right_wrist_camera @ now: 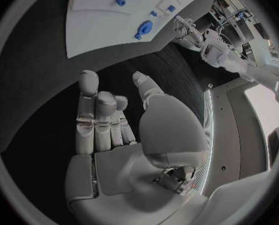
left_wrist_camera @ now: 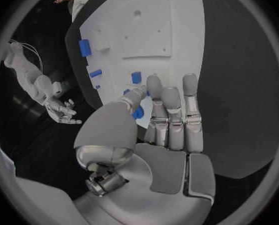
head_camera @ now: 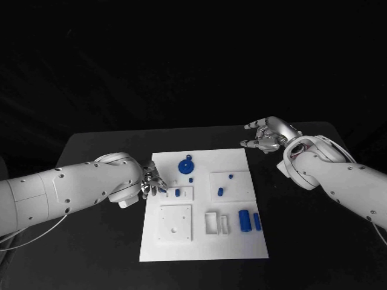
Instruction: Assemble the parts on the task board
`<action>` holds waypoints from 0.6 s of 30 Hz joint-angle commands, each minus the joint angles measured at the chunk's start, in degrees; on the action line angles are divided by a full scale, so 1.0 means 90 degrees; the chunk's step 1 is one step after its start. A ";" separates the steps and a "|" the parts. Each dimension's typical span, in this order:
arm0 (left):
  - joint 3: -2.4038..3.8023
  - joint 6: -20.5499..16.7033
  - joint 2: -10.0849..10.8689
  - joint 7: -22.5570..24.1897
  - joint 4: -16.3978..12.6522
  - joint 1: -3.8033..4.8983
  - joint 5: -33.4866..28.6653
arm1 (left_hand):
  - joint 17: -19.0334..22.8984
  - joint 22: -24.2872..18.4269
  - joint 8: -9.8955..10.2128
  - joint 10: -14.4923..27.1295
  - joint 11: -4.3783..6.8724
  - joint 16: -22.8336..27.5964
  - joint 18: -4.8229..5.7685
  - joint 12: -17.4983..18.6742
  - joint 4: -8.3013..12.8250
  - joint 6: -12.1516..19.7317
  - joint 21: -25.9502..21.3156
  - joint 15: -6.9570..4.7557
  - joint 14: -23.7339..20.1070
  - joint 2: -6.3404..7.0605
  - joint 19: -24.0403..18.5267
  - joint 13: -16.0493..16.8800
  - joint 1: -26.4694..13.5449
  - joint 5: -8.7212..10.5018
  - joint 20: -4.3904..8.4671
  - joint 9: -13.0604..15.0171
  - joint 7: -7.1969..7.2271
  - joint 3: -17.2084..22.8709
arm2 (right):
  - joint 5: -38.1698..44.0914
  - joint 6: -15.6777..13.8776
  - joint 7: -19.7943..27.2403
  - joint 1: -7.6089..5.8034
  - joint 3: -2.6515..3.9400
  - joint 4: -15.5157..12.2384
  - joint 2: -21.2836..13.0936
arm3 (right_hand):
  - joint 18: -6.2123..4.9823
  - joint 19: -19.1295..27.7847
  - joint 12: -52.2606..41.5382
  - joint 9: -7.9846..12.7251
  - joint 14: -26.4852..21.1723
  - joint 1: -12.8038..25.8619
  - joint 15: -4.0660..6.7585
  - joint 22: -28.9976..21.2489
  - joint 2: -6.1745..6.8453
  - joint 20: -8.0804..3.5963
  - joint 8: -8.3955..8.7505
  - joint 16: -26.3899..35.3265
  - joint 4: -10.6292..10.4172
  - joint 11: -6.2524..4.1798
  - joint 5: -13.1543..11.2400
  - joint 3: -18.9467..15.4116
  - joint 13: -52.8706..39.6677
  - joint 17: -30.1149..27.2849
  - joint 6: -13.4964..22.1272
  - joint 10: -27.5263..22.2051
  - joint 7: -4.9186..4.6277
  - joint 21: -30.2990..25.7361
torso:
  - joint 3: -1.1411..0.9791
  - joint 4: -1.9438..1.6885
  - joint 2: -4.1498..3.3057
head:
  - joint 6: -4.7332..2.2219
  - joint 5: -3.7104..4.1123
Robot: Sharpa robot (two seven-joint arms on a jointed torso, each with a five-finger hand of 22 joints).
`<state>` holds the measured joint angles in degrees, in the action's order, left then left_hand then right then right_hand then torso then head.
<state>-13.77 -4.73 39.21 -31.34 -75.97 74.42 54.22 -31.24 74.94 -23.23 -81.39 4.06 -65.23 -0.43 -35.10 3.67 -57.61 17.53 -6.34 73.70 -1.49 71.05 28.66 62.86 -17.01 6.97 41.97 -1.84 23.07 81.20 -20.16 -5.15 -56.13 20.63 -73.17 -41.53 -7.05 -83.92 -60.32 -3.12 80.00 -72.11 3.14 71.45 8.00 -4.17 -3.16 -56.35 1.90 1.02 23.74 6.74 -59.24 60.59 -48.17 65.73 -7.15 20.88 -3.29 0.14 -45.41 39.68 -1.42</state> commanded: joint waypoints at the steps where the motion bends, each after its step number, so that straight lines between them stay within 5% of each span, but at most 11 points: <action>1: 0.0000 -0.0229 -0.0042 -0.0024 -0.0022 -0.0046 0.0257 | -0.0007 0.0114 -0.0008 -0.0048 -0.0011 0.0039 -0.0033 0.0034 0.0322 -0.0315 0.0041 -0.0004 0.0057 -0.0038 0.0049 0.0007 -0.0010 -0.0016 0.0016 0.0874 0.0264 0.0357 | 0.0039 0.0058 0.0031 0.0002 0.0003 -0.0001 0.0006 | -0.0129 -0.0264 -0.0038 -0.0010 0.0014 -0.0004 -0.0046 -0.0005 0.0011 0.0049 -0.0005 -0.0023 -0.0018 0.0032 0.0024 0.0029 0.0004 -0.0001 -0.0010 0.0023 -0.0035 0.0013 | -0.0002 0.0001 0.0001 | 0.0013 0.0013; 18: 0.0000 -0.0305 -0.0165 0.0042 0.0067 -0.0211 0.0493 | -0.0022 0.0107 0.0004 -0.0069 -0.0007 0.0078 -0.0028 0.0067 0.0305 -0.0311 0.0044 -0.0010 0.0085 -0.0034 0.0060 0.0016 -0.0017 0.0003 0.0026 0.0886 0.0264 0.0374 | 0.0038 0.0060 0.0033 0.0003 0.0003 0.0001 0.0001 | -0.0129 -0.0263 -0.0038 -0.0010 0.0015 0.0006 -0.0045 -0.0010 0.0007 0.0048 -0.0004 -0.0020 -0.0015 0.0032 0.0053 0.0035 0.0003 -0.0003 -0.0011 0.0025 -0.0034 0.0013 | -0.0009 0.0002 0.0003 | 0.0023 0.0032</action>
<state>-13.78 -6.81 37.87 -31.38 -75.37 72.57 57.26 -31.39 74.93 -23.05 -81.60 3.87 -64.72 -0.43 -34.77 3.72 -57.62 17.83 -6.35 74.11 -1.34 71.26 28.71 62.70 -16.79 7.18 42.34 -1.85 23.51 81.20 -20.16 -5.13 -56.12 20.63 -73.13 -41.54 -7.04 -83.93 -60.32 -3.12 80.00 -72.11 3.14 71.46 8.00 -4.17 -3.16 -56.35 1.90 1.02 24.02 6.74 -59.24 60.59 -48.17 65.73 -7.15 20.88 -3.36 0.16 -45.40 39.91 -1.16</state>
